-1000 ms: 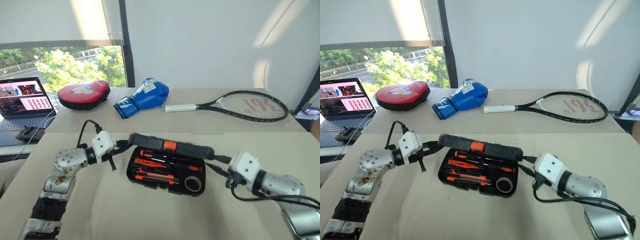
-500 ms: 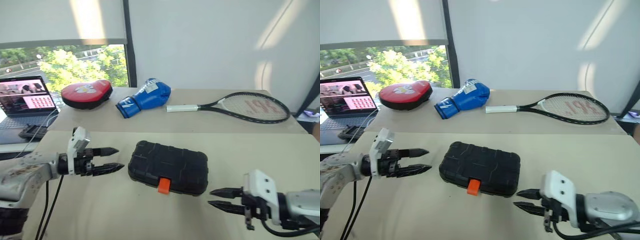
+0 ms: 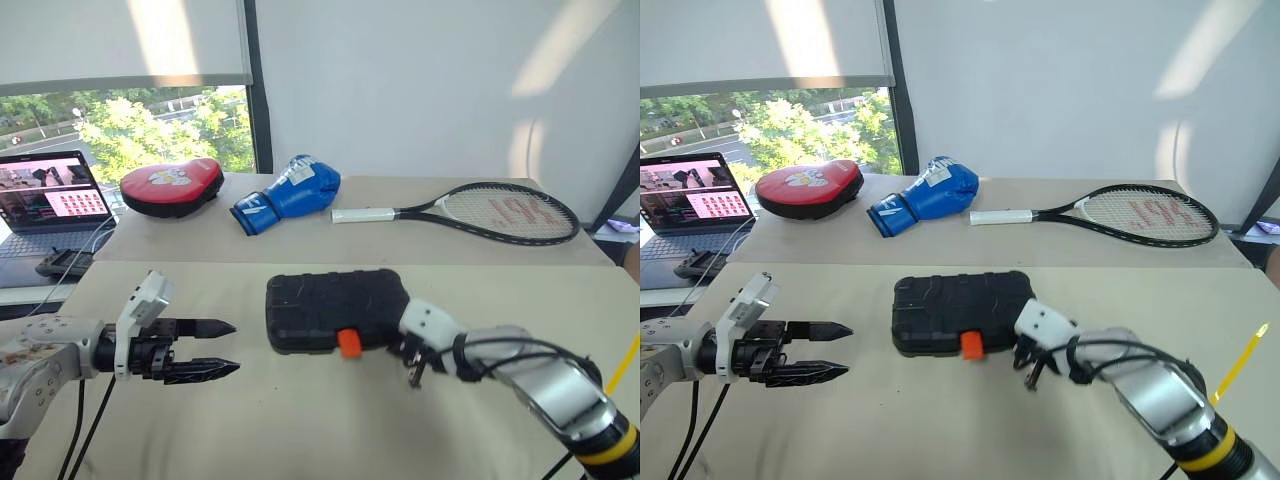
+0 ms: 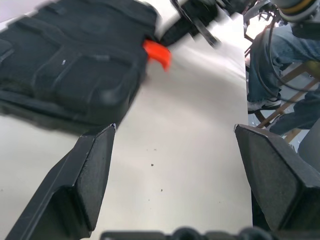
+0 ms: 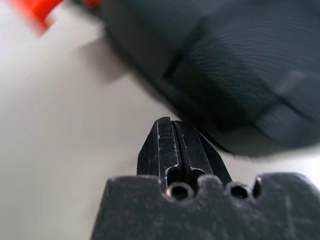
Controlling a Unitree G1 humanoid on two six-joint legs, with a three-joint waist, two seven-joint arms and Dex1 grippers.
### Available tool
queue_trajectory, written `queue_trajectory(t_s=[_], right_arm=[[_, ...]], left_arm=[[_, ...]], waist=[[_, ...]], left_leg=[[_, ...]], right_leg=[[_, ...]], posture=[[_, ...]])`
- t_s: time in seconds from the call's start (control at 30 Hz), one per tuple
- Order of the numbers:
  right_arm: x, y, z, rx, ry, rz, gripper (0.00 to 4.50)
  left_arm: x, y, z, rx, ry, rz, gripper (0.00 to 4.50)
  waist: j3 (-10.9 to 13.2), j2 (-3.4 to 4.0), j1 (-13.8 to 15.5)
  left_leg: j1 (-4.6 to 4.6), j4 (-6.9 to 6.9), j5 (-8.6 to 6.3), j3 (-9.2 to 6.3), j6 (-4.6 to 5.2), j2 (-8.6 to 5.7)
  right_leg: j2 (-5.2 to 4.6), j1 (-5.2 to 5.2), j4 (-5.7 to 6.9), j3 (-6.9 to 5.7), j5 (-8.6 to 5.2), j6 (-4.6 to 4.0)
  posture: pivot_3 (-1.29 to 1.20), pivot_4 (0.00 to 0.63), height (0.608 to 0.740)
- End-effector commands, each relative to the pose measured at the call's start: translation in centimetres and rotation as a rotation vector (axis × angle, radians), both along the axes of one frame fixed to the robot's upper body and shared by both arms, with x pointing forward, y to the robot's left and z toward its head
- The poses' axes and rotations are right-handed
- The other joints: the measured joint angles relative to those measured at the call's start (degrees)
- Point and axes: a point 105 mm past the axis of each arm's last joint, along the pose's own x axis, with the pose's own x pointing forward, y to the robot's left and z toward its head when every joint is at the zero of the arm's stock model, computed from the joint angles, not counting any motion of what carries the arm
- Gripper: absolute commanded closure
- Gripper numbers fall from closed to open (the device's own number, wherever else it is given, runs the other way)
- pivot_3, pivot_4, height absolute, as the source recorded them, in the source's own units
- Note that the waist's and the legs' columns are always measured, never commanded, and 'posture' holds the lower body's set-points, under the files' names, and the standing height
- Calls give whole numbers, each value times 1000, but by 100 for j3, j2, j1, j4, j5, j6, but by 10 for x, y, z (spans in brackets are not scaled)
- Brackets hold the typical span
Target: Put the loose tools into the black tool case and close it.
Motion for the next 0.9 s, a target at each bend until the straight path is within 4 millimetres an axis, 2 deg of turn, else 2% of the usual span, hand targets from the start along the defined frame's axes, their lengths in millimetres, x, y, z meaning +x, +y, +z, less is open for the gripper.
queue_trajectory(t_s=[0.03, 0.07, 0.13, 0.2, 0.33, 0.43, 0.5, 0.67, 0.9], right_arm=[[31, -7, 22, -17, -138, -27, 4494], [34, -7, 23, -20, -141, -13, 4494], [16, -7, 33, 115, -49, 41, 4494], [-1, -7, 40, 190, -3, 84, 3907], [-32, -14, 44, 306, 22, 23, 2718], [-52, -2, 47, 439, 21, -29, 1677], [-54, 8, 44, 465, 15, -49, 1677], [-42, 23, 36, 527, 38, -140, 1677], [-29, 37, 27, 508, 91, -177, 1677]], left_arm=[[8, -16, 15, -3, -104, -32, 411], [11, -19, 16, -7, -111, -33, 411], [26, -40, 19, -25, -148, -67, 411], [39, -56, 20, -21, -188, -78, 411], [69, -87, 12, -6, -239, -78, 411], [83, -109, -10, 41, -221, -118, 411], [85, -112, -27, 63, -180, -141, 411], [88, -106, -63, 146, -128, -142, 411], [86, -108, -58, 126, -134, -160, 411]], waist=[[0, 0, -1], [0, 0, 3], [1, 1, 43], [0, 1, 92], [-2, -1, 99], [-3, -2, 109], [-4, -1, 25], [-9, 1, -13], [-13, 7, -5]], left_leg=[[3, -3, 0, 0, 0, -1], [-2, -2, 1, -1, -1, -2], [-2, -4, 2, -2, -1, -7], [-7, -3, 2, -11, 2, -11], [-13, -4, -6, -9, 18, -12], [-16, 0, -14, -7, 31, -13], [-15, 0, -14, 0, 32, -14], [2, 2, -16, 0, 34, -13], [25, 1, -25, -7, 54, -10]], right_leg=[[2, 2, 0, 0, 0, 0], [6, 1, 0, -1, 0, 0], [8, 2, 1, -1, 1, 0], [6, 9, 0, -15, 3, 4], [12, 19, 2, -14, 7, 13], [12, 21, -3, -12, 5, 23], [11, 18, -1, 1, 6, 25], [7, 17, -6, 11, 5, 26], [5, 25, 9, 14, 11, 14]], posture=[[0, 150, 740], [0, 150, 740], [0, 150, 740], [0, 150, 740], [0, 150, 740], [0, 150, 740], [0, 150, 740], [0, 150, 740], [0, 150, 740]])
